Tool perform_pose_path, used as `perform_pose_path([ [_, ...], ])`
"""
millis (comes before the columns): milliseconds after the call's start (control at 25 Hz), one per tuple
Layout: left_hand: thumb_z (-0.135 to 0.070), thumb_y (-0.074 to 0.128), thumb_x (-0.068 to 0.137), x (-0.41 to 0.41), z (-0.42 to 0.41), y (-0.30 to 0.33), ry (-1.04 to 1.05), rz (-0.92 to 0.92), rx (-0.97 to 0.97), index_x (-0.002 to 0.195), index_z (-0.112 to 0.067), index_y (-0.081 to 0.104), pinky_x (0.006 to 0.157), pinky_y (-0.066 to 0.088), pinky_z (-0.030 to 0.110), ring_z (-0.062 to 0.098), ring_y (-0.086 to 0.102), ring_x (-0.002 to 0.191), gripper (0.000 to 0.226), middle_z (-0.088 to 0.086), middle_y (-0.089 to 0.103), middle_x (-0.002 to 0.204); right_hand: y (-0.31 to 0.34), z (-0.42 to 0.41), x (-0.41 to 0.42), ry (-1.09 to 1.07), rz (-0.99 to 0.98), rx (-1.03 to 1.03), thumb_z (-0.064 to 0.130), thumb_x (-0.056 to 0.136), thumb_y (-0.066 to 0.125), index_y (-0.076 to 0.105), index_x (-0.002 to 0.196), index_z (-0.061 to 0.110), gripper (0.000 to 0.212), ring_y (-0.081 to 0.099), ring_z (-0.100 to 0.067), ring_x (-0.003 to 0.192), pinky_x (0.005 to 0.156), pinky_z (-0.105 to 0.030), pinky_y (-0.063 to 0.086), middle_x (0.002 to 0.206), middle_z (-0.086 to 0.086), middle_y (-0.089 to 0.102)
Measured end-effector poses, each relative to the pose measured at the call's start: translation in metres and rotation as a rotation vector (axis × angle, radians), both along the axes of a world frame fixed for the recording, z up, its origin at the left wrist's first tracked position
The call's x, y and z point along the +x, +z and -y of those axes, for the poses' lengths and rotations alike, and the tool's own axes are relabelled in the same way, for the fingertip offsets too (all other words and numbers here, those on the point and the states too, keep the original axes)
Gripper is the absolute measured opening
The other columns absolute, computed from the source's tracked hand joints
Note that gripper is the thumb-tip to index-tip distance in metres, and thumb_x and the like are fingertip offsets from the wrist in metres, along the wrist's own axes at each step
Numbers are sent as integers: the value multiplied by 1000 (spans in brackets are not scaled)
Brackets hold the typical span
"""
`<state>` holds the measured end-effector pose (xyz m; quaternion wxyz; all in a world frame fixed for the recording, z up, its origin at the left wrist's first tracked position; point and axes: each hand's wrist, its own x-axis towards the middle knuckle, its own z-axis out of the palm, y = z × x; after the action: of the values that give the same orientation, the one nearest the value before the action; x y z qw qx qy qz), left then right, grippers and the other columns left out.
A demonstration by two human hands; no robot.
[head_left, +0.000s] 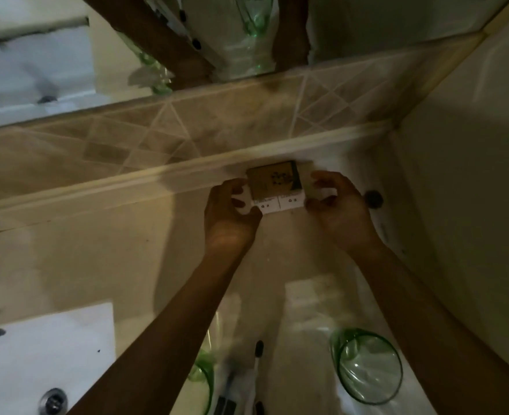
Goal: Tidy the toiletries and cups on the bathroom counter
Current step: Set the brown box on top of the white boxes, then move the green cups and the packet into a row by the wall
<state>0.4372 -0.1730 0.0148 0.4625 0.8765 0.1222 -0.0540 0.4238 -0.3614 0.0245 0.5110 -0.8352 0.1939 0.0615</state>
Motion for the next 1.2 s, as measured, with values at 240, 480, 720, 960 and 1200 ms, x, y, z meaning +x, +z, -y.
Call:
perform_pose_path([
  [240, -17, 72, 83, -61, -30, 39, -43, -14, -2, 107, -28, 68, 70, 54, 20, -2, 65, 78, 26, -13, 68, 93, 38, -9, -65, 29, -100, 29, 14, 89, 65, 66, 114, 26, 27, 65, -6, 85, 62, -7, 48, 106, 8, 68],
  [480, -26, 64, 87, -156, -111, 49, 189, -53, -57, 95, -30, 72, 79, 57, 37, 18, 70, 78, 12, -4, 73, 84, 60, -67, -151, 279, -132, 36, 18, 92, 64, 71, 97, 28, 13, 64, -3, 72, 59, -10, 47, 84, 11, 70],
  [720, -27, 63, 81, -250, -159, 45, 405, -238, -271, 89, -28, 71, 70, 58, 41, 26, 69, 81, 11, 4, 73, 86, 39, -119, -204, 436, -225, 43, 17, 92, 63, 65, 112, 26, 22, 63, -4, 77, 59, -12, 45, 98, 6, 69],
  [960, -4, 58, 95, -280, -160, 40, 351, -282, -474, 121, -17, 65, 86, 61, 45, 21, 68, 99, 30, 8, 67, 114, 33, -155, -228, 402, -263, 129, 24, 93, 63, 57, 131, 25, 39, 72, -14, 84, 73, -25, 57, 122, 5, 64],
  [1200, 14, 50, 90, -284, -158, 36, 287, -279, -543, 123, -14, 59, 94, 54, 47, 21, 62, 109, 44, 12, 62, 127, 33, -162, -237, 276, -293, 234, 27, 93, 65, 52, 136, 24, 45, 76, -17, 75, 69, -31, 58, 123, 0, 64],
])
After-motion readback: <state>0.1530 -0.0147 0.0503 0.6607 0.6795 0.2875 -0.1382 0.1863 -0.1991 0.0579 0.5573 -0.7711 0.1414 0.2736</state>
